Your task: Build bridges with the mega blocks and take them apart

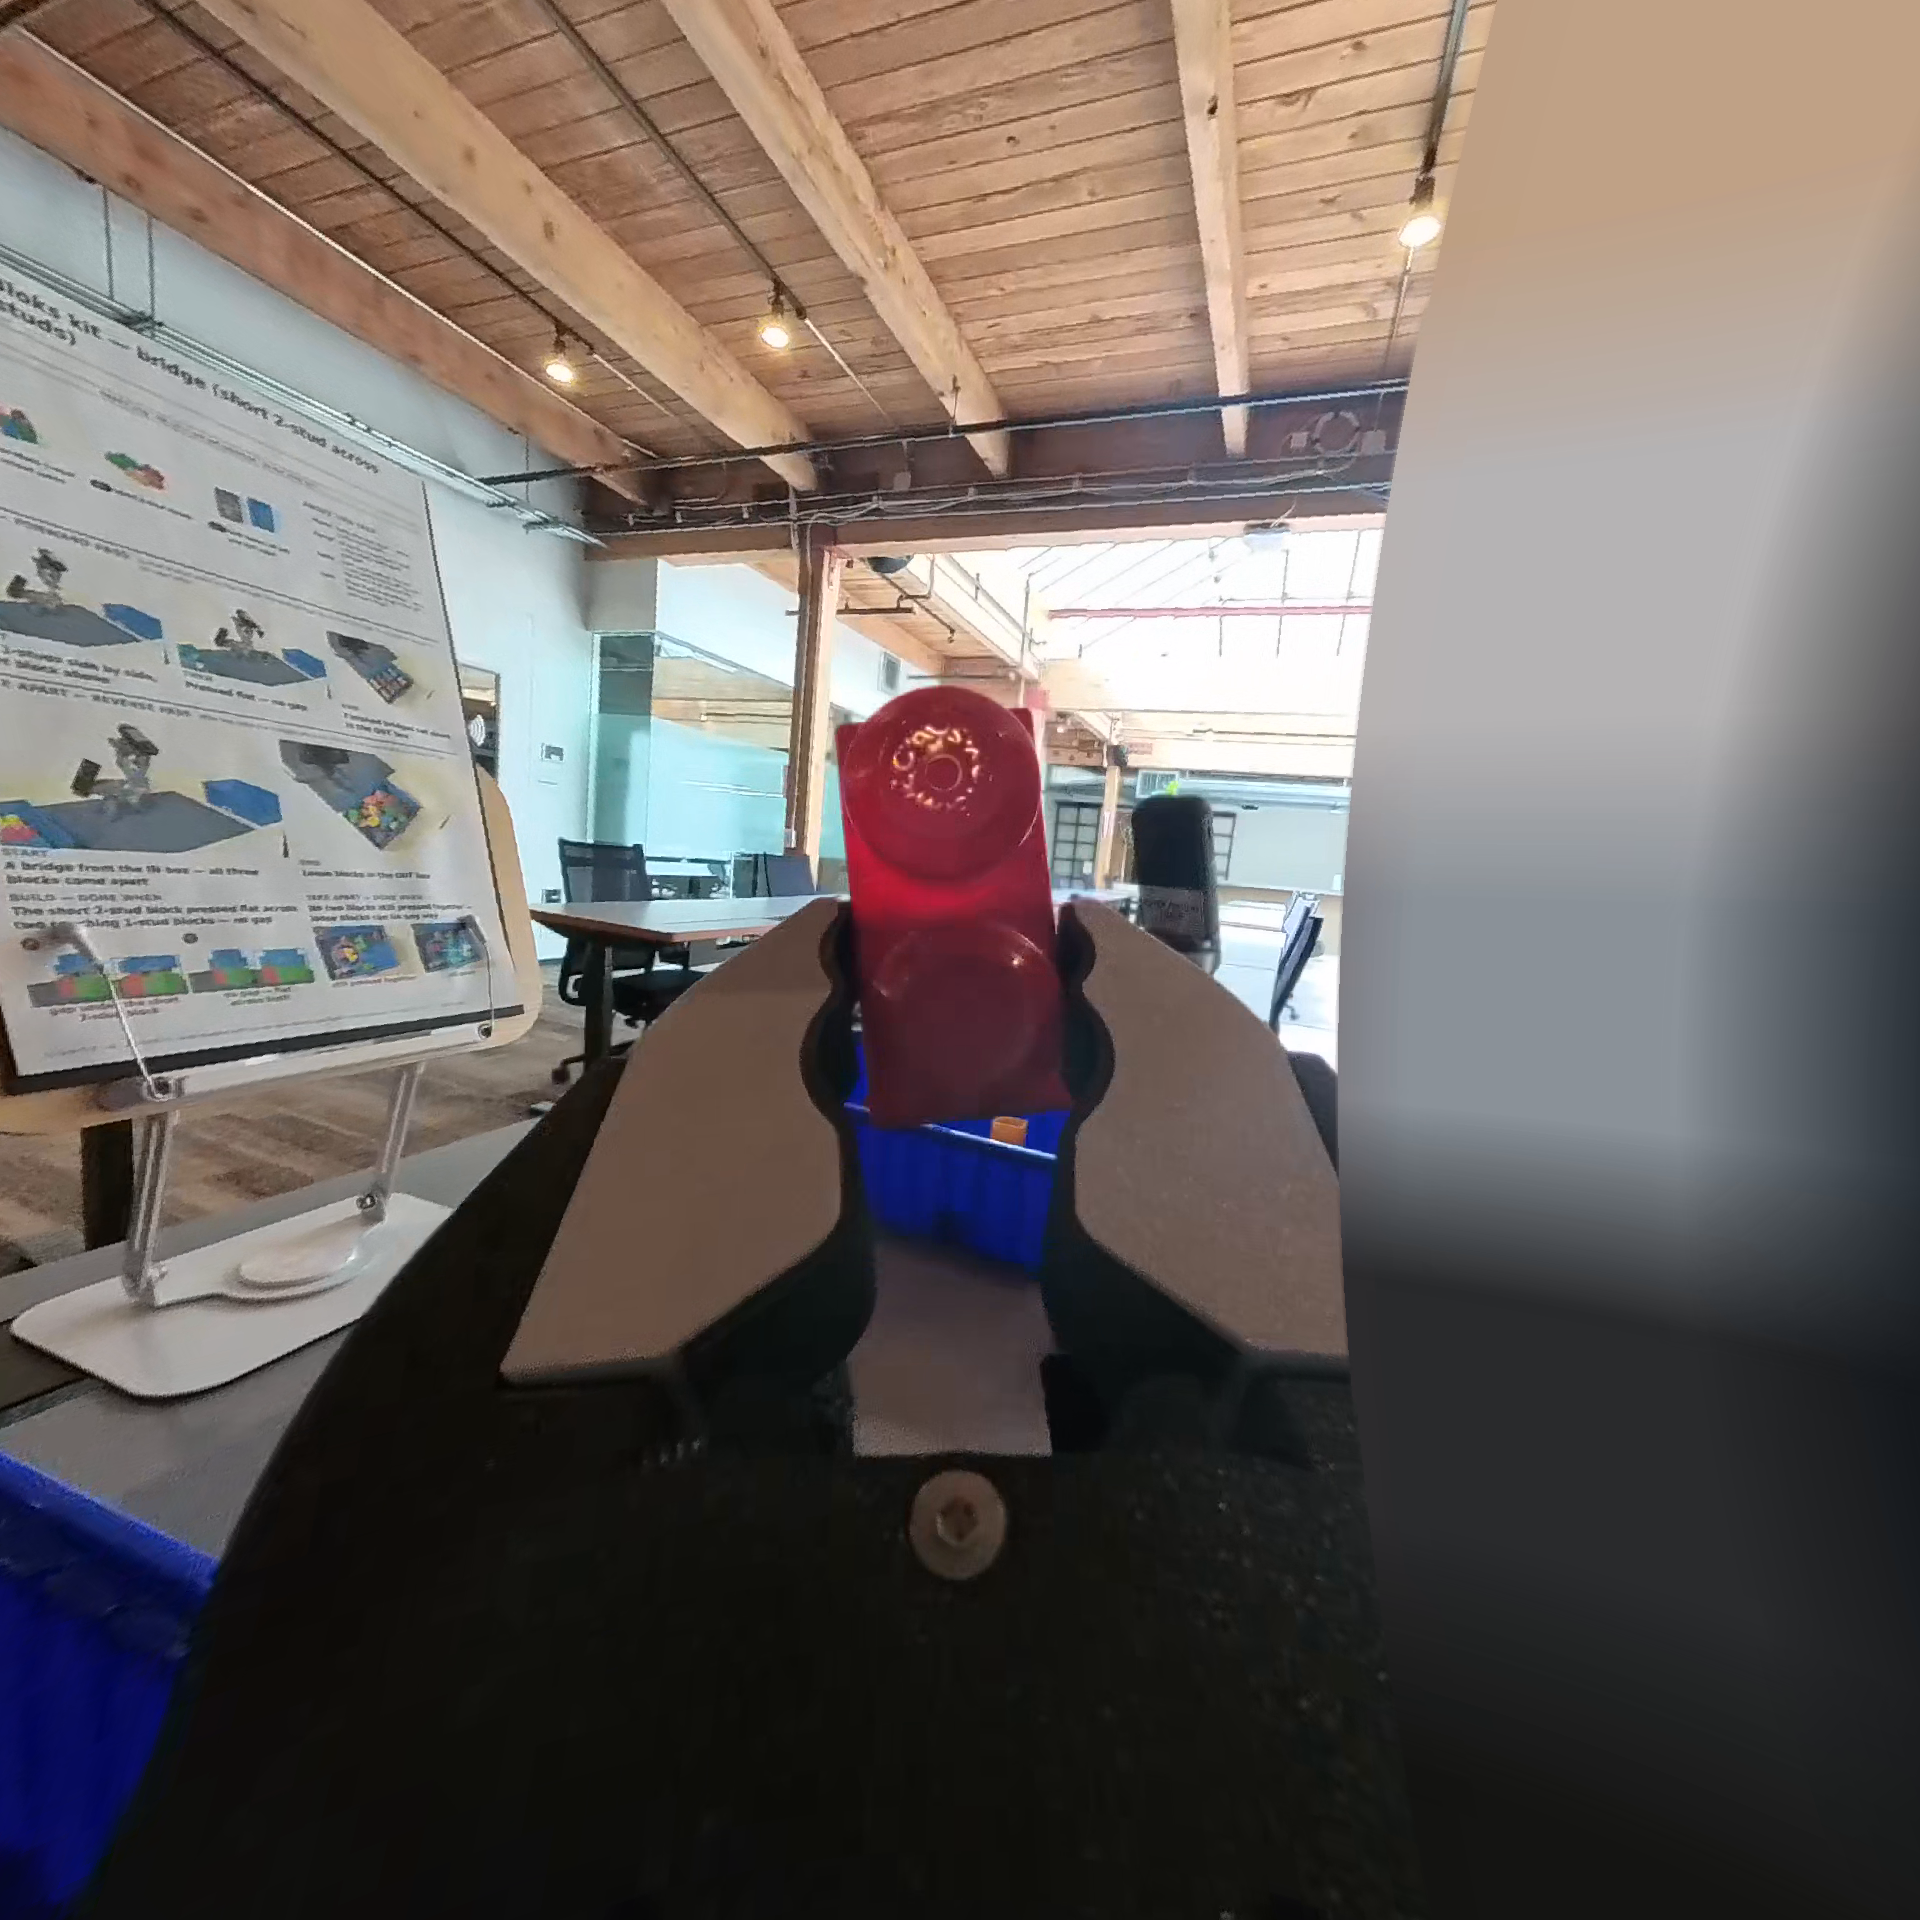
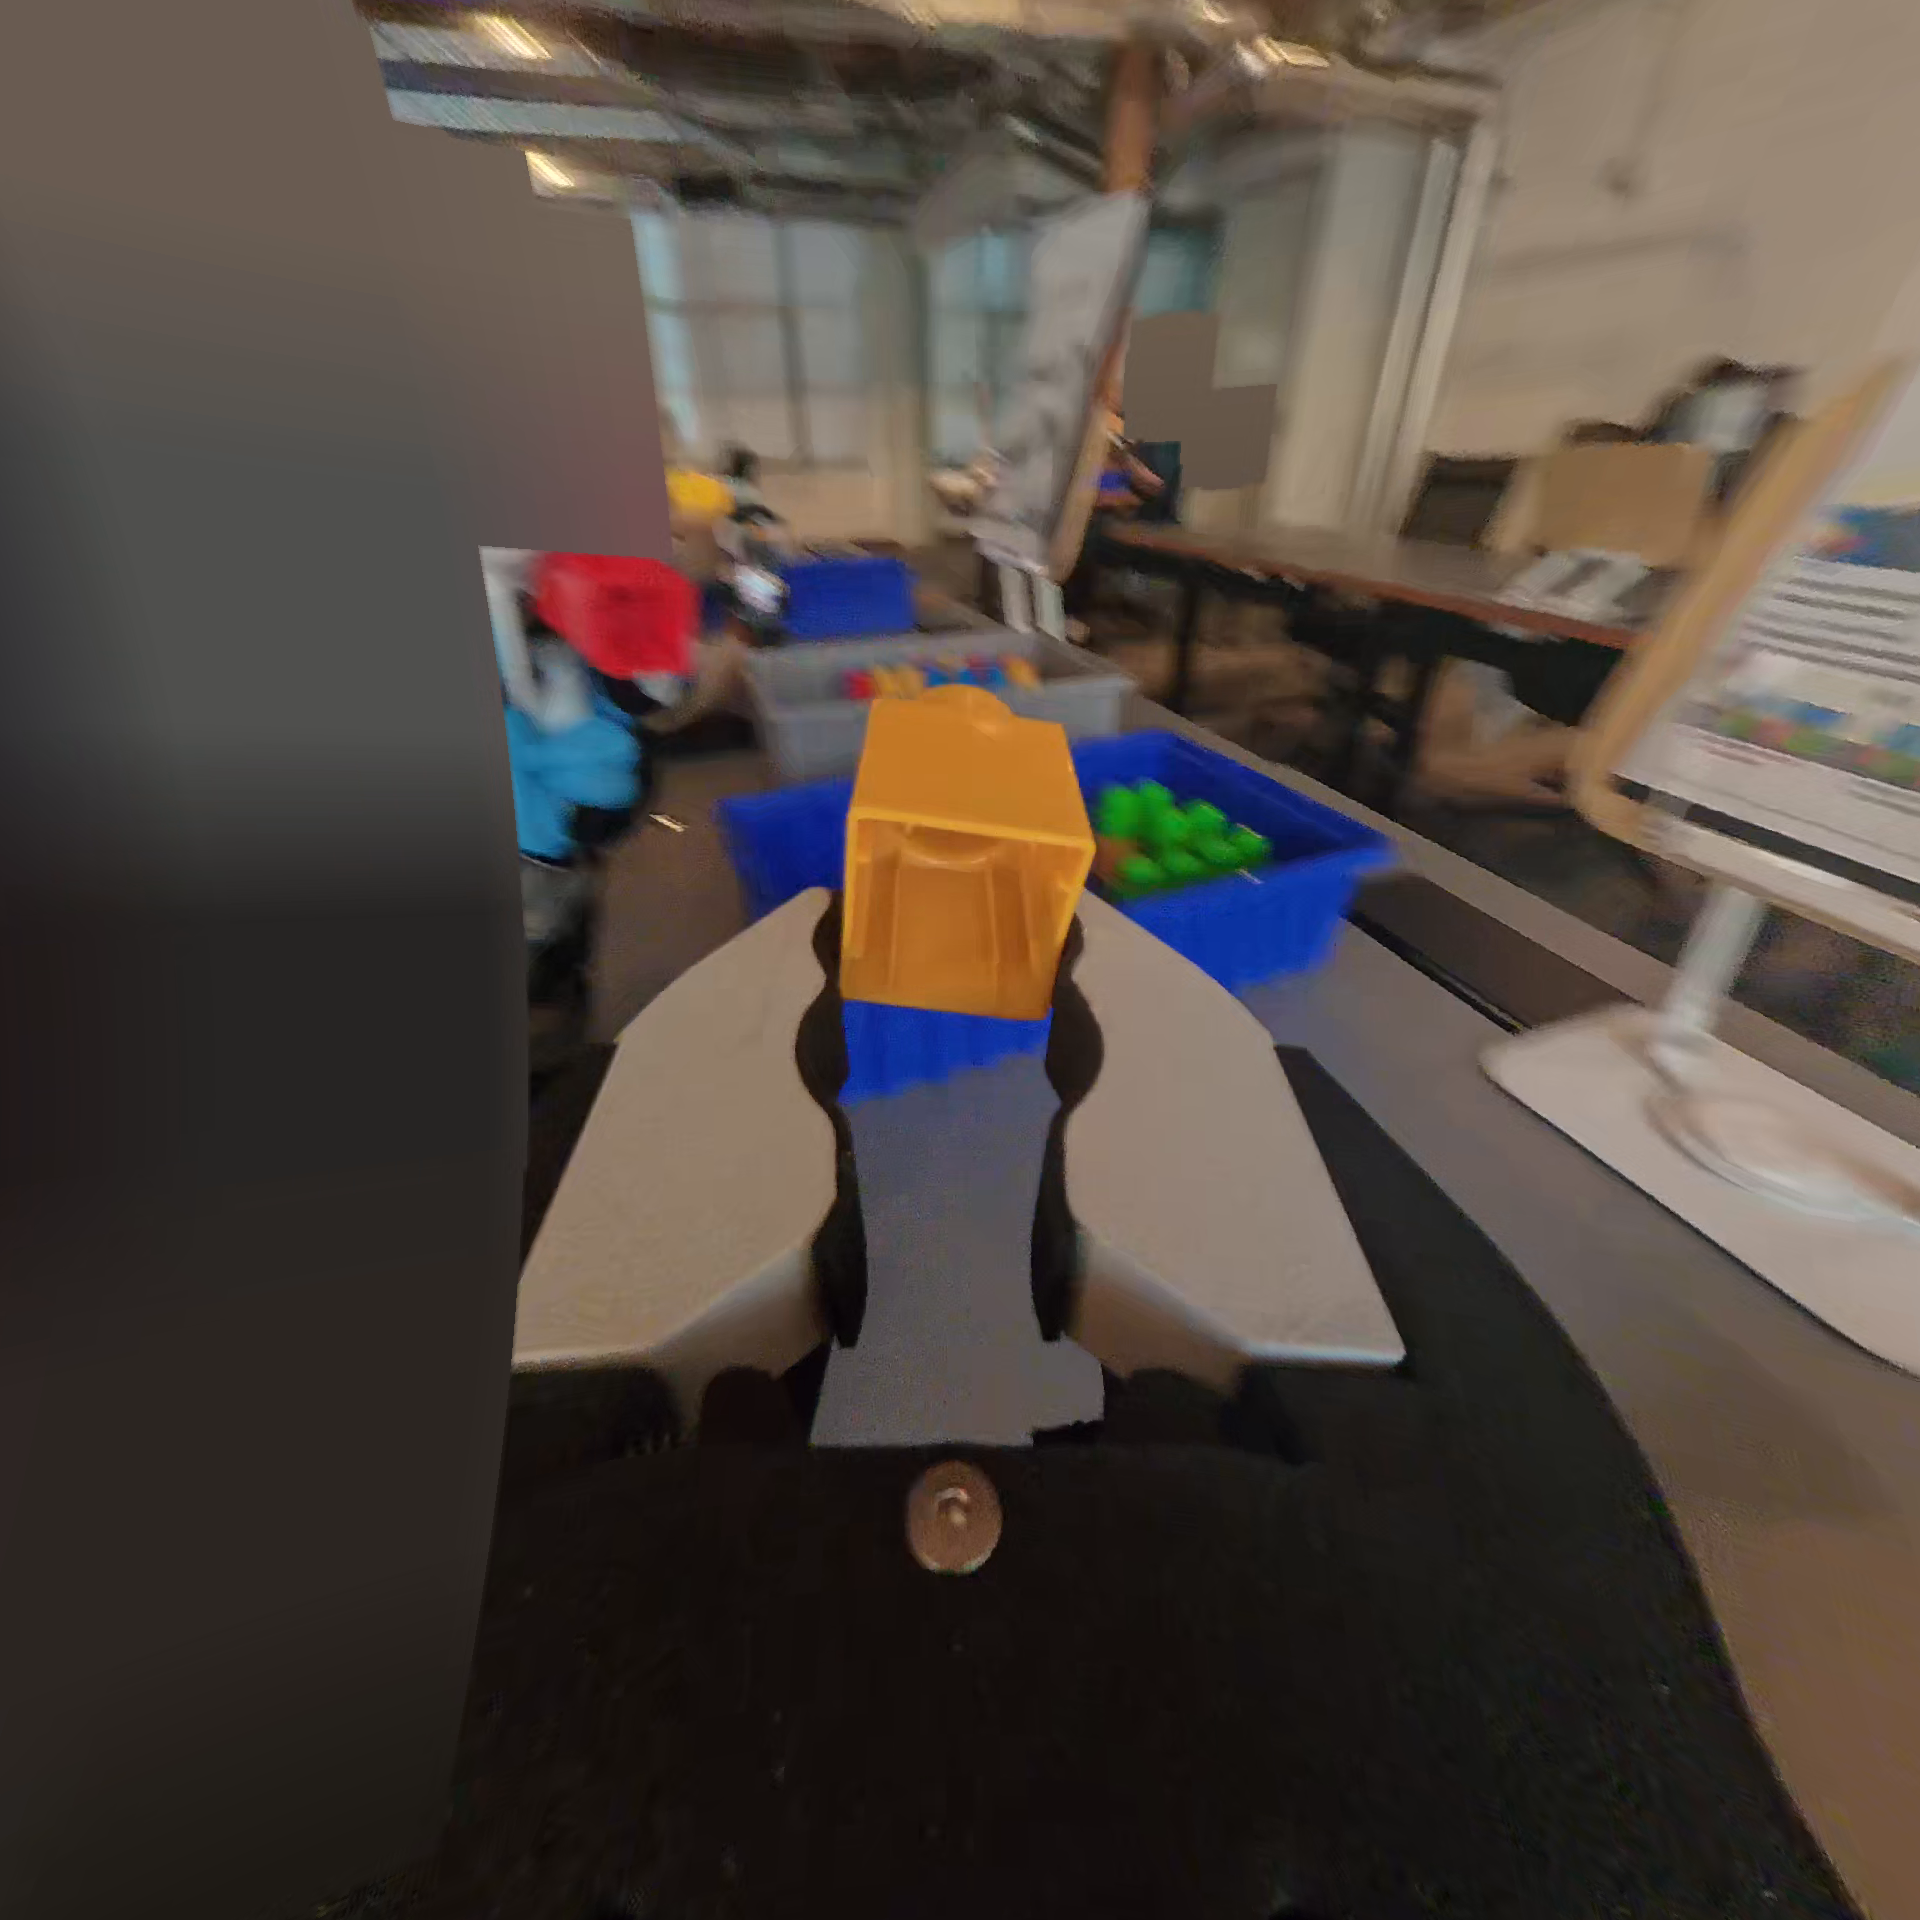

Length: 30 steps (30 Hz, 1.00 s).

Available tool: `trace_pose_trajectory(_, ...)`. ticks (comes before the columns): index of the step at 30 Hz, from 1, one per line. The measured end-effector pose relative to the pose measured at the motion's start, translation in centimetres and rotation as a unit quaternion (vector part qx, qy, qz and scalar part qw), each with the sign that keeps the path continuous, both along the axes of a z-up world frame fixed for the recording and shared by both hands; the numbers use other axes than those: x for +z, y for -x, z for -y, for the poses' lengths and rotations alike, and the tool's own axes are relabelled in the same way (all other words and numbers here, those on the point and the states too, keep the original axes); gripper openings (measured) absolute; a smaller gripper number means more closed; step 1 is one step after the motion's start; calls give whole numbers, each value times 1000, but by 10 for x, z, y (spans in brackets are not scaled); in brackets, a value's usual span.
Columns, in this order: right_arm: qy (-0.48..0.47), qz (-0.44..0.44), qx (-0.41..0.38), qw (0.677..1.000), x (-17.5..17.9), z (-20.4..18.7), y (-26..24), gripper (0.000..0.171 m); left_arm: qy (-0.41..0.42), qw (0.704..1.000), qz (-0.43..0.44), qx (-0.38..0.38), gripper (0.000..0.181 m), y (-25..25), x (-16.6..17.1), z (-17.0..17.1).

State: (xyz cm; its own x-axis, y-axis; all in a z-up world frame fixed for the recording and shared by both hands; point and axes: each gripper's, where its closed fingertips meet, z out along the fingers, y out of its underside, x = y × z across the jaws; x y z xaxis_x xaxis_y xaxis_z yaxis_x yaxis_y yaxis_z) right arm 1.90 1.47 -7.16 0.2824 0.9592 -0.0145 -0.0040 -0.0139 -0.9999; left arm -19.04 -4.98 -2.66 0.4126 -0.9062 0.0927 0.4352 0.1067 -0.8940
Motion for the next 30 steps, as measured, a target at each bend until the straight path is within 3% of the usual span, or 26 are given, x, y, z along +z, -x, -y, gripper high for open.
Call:
trace_pose_trajectory(3, 4, 134, -147, 980, -22, -50, -64, 35, 4, 1000, -14, 6, 37, -2, -3, -1)
trace_pose_trajectory(6, 54, 272, -269, 922, -51, -94, -154, 36, 6, 999, -34, 16, 36, -6, -6, -3)
trace_pose_trajectory(10, 165, 371, -341, 848, -94, -126, -257, 36, 10, 999, -48, 13, 36, -12, -9, -4)
trace_pose_trajectory(13, 248, 416, -346, 804, -135, -138, -303, 36, 15, 998, -52, 11, 36, -15, -12, -6)
trace_pose_trajectory(19, 350, 420, -309, 778, -193, -144, -319, 37, 28, 997, -66, 19, 36, -18, -16, -8)
trace_pose_trajectory(27, 400, 403, -307, 764, -223, -144, -321, 38, 36, 997, -68, 16, 36, -19, -20, -13)
trace_pose_trajectory(30, 407, 391, -316, 762, -221, -142, -320, 65, 41, 997, -69, 9, 36, -20, -22, -15)
